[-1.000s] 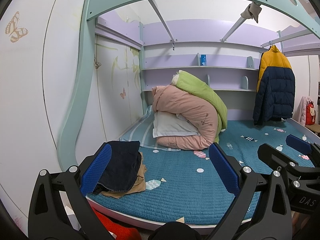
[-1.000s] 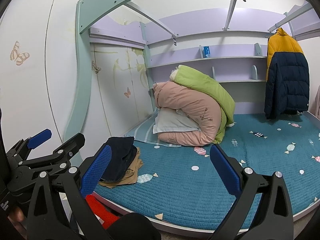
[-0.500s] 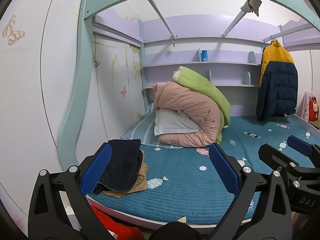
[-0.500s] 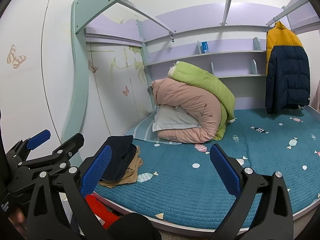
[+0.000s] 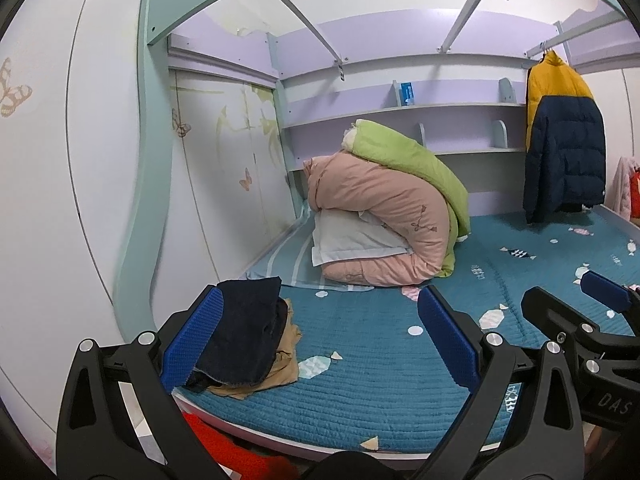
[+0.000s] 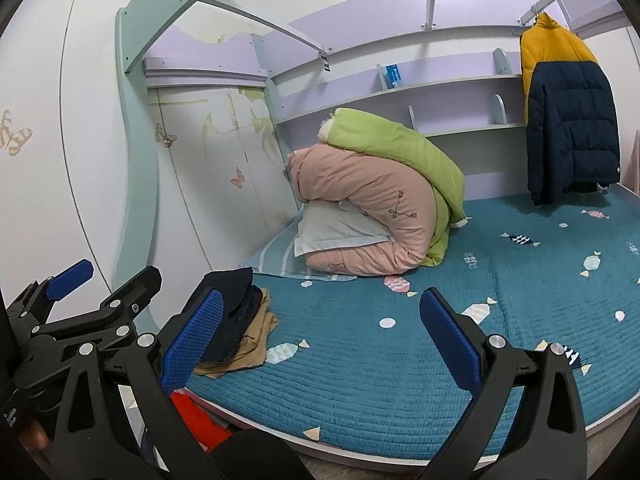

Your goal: Fold large clothes

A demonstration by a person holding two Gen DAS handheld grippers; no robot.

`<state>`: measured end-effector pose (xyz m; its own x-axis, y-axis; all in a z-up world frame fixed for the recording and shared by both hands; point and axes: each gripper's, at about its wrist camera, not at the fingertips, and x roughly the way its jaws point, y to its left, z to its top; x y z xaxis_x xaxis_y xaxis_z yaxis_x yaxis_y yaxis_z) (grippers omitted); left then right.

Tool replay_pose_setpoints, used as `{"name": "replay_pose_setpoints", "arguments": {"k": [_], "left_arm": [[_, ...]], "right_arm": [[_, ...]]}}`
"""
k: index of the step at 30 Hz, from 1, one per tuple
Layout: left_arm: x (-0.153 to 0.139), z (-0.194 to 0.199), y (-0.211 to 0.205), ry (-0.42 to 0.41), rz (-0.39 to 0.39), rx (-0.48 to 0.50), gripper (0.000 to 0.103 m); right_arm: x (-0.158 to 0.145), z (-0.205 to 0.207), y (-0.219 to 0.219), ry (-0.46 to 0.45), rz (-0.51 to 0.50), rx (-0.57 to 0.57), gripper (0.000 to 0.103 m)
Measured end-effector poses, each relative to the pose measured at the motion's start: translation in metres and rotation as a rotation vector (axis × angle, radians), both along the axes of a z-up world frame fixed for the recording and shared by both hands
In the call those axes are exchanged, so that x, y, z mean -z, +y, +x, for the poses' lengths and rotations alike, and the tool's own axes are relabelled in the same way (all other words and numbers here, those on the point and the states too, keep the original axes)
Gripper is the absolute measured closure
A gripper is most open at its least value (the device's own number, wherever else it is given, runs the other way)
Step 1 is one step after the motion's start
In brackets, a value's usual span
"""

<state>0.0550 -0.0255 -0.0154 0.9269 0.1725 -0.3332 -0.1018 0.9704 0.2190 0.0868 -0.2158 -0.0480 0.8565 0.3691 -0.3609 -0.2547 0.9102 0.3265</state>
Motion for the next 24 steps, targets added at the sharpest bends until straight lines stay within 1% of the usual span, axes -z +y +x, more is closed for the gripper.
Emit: {"name": "replay_pose_setpoints", "arguments": {"k": [6, 9, 15, 19, 24], "left_arm": [[0.004, 0.012, -0.017, 0.001, 0.041, -0.026, 0.005], [0.007, 0.018, -0.024, 0.005, 0.052, -0.032, 0.005], [0.014, 0.032, -0.041, 0.022, 0.071, -0.033, 0.005], [0.020, 0.046, -0.053, 0.040, 0.082, -0.020, 0.005], [0.031, 0.065, -0.074, 0.057, 0.106, 0.017, 0.005]], "right_arm": [[0.008, 0.013, -0.011, 0.014, 0.023, -0.004, 0.008], [0.014, 0.020, -0.017, 0.027, 0.044, -0.007, 0.008], [0.023, 0.031, -0.029, 0.044, 0.055, 0.010, 0.008], [0.030, 0.040, -0.042, 0.060, 0.053, 0.037, 0.008], [0.046, 0.055, -0.063, 0.107, 0.080, 0.073, 0.008]]}}
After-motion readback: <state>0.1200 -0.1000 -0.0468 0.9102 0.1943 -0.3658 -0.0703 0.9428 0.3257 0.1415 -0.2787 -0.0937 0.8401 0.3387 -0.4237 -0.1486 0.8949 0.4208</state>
